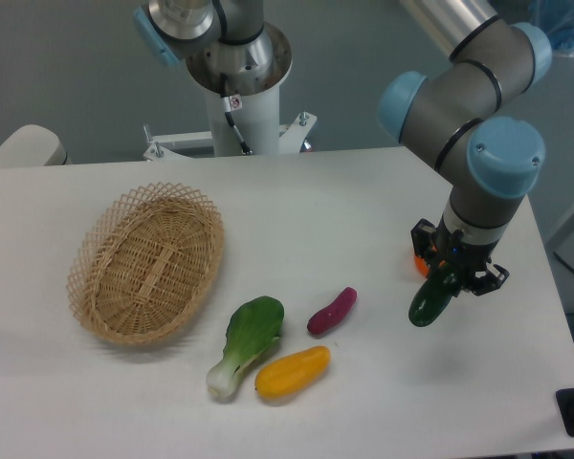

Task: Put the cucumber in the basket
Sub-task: 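Carry the held cucumber across the table toward the wicker basket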

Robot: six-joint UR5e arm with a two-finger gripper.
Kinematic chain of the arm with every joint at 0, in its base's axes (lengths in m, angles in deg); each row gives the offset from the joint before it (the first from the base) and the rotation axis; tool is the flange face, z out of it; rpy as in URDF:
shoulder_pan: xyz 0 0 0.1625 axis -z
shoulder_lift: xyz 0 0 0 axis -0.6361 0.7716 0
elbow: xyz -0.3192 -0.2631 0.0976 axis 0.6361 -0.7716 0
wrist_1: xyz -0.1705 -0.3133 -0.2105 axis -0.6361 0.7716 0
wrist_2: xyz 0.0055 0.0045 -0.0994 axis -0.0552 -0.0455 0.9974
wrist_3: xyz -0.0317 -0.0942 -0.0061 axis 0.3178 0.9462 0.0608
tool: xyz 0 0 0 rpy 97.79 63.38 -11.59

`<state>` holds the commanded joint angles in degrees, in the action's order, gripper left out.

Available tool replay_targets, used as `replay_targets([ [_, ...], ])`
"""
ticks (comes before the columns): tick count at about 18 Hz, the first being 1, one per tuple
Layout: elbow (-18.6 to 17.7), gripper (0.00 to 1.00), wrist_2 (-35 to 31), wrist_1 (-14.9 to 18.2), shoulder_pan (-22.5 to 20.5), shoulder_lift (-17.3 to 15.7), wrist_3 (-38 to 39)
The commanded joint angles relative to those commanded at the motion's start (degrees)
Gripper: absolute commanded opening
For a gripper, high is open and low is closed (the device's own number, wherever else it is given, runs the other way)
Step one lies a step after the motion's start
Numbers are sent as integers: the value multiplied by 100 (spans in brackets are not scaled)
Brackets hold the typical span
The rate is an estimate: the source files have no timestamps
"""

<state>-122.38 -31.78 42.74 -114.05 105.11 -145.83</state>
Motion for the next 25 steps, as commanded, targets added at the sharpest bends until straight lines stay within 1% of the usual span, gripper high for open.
replay_targets([
  [5,-96,11,0,9,17,-26,9],
  [10,-614,9,61,-35,149,-334,61],
  [14,-974,9,53,-44,430,-606,70],
  [18,-1721,9,44,-79,781,-1106,70],
  [19,-1827,9,35,-70,878,-1212,88],
  [21,-1916,9,0,-35,1080,-1335,105],
  [23,-2091,9,0,-26,1387,-1494,359],
  [25,-2267,9,-18,-35,1607,-1617,439],
])
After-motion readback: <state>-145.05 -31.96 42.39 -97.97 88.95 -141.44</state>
